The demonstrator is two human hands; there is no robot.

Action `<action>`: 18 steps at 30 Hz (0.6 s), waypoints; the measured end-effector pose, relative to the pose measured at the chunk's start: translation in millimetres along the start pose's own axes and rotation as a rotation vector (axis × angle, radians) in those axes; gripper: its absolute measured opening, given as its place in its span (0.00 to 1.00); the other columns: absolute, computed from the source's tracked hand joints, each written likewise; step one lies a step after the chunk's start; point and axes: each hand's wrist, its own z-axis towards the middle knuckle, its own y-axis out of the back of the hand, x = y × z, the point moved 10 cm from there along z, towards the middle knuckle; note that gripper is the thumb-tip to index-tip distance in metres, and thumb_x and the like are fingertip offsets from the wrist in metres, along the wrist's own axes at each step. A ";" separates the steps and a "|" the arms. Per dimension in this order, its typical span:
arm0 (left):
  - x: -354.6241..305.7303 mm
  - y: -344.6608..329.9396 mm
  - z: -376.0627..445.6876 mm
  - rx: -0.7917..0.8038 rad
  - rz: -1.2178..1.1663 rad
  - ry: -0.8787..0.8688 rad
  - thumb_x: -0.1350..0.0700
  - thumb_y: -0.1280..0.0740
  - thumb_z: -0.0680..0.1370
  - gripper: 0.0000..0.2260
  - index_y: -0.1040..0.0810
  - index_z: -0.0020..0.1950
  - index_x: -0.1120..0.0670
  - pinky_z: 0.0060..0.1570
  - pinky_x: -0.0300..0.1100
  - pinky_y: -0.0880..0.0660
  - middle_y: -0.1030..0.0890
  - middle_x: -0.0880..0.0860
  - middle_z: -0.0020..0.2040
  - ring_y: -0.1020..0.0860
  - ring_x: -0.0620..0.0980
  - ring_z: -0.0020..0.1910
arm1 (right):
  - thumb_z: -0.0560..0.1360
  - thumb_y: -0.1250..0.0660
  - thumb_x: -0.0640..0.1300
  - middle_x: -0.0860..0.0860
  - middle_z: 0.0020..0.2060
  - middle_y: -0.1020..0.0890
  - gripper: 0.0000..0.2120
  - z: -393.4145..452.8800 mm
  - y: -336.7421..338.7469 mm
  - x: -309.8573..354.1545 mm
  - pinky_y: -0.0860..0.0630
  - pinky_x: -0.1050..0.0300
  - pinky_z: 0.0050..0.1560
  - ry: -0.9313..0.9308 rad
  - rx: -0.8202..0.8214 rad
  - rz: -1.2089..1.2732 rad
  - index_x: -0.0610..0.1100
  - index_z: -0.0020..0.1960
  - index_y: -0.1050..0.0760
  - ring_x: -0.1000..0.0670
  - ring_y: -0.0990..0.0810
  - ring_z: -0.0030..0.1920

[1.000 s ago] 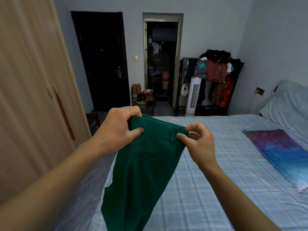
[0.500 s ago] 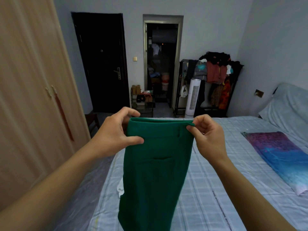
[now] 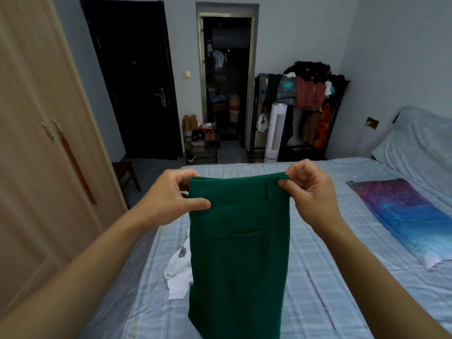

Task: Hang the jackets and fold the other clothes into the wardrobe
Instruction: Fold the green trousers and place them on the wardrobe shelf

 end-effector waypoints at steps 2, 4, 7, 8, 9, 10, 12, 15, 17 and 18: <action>9.1 -4.9 20.2 -0.038 0.093 0.005 0.65 0.21 0.69 0.11 0.20 0.45 0.58 0.48 0.53 0.18 0.15 0.54 0.43 0.16 0.54 0.46 | 0.76 0.31 0.31 0.43 0.40 0.17 0.07 11.6 1.9 -20.1 0.20 0.58 0.41 -0.050 -0.033 0.023 0.39 0.51 0.25 0.51 0.17 0.41; 15.8 -11.5 39.9 -0.073 0.217 0.009 0.61 0.21 0.69 0.11 0.21 0.44 0.55 0.46 0.51 0.18 0.15 0.52 0.42 0.16 0.49 0.43 | 0.76 0.30 0.33 0.43 0.42 0.15 0.12 24.8 2.9 -44.6 0.18 0.55 0.44 -0.117 -0.056 0.012 0.45 0.55 0.23 0.47 0.15 0.44; 18.9 -17.0 65.8 -0.146 0.328 -0.011 0.59 0.21 0.70 0.11 0.22 0.44 0.53 0.39 0.45 0.20 0.17 0.50 0.41 0.17 0.47 0.40 | 0.75 0.30 0.34 0.46 0.43 0.15 0.12 44.8 7.7 -69.2 0.17 0.52 0.47 -0.173 -0.089 -0.026 0.50 0.52 0.18 0.43 0.15 0.47; 17.6 -17.8 74.3 -0.166 0.327 -0.035 0.59 0.21 0.69 0.11 0.22 0.44 0.53 0.38 0.45 0.20 0.17 0.50 0.41 0.18 0.47 0.41 | 0.75 0.30 0.34 0.47 0.42 0.15 0.12 51.6 9.9 -71.1 0.17 0.52 0.47 -0.169 -0.102 -0.033 0.50 0.50 0.18 0.44 0.15 0.46; 15.4 -17.7 82.6 -0.186 0.309 -0.062 0.60 0.21 0.69 0.11 0.22 0.44 0.53 0.39 0.47 0.20 0.17 0.50 0.41 0.18 0.48 0.41 | 0.75 0.30 0.33 0.48 0.42 0.15 0.11 58.5 12.6 -69.4 0.17 0.53 0.47 -0.153 -0.118 -0.034 0.49 0.49 0.17 0.45 0.15 0.46; 11.9 -16.4 90.6 -0.210 0.292 -0.092 0.60 0.21 0.69 0.12 0.22 0.44 0.53 0.41 0.49 0.19 0.18 0.51 0.42 0.18 0.49 0.42 | 0.75 0.30 0.33 0.49 0.41 0.15 0.11 65.5 15.5 -64.3 0.18 0.55 0.47 -0.129 -0.139 -0.031 0.48 0.50 0.18 0.48 0.16 0.45; 0.1 -12.1 104.2 -0.265 0.304 -0.165 0.60 0.21 0.69 0.12 0.23 0.44 0.54 0.42 0.52 0.20 0.19 0.51 0.43 0.19 0.51 0.43 | 0.75 0.30 0.31 0.52 0.40 0.16 0.11 79.2 21.3 -50.3 0.19 0.60 0.47 -0.068 -0.180 -0.018 0.45 0.51 0.18 0.54 0.17 0.43; -20.0 -6.6 116.2 -0.337 0.308 -0.277 0.59 0.21 0.70 0.12 0.23 0.46 0.55 0.43 0.52 0.21 0.20 0.52 0.44 0.21 0.52 0.43 | 0.75 0.31 0.31 0.48 0.44 0.16 0.10 92.1 32.3 -33.1 0.19 0.61 0.48 0.019 -0.216 0.026 0.43 0.53 0.19 0.55 0.17 0.43; -31.7 -6.8 113.9 -0.361 0.283 -0.347 0.60 0.22 0.70 0.12 0.23 0.46 0.56 0.44 0.48 0.21 0.21 0.52 0.44 0.21 0.52 0.44 | 0.75 0.31 0.31 0.44 0.47 0.16 0.10 92.5 40.0 -24.3 0.19 0.59 0.49 0.089 -0.215 0.045 0.43 0.54 0.19 0.52 0.17 0.44; -36.4 -9.0 110.9 -0.361 0.283 -0.383 0.60 0.22 0.71 0.11 0.23 0.46 0.57 0.43 0.45 0.22 0.21 0.52 0.44 0.22 0.51 0.44 | 0.75 0.31 0.31 0.42 0.47 0.16 0.10 91.3 43.4 -21.4 0.19 0.58 0.50 0.118 -0.212 0.049 0.42 0.54 0.19 0.51 0.17 0.44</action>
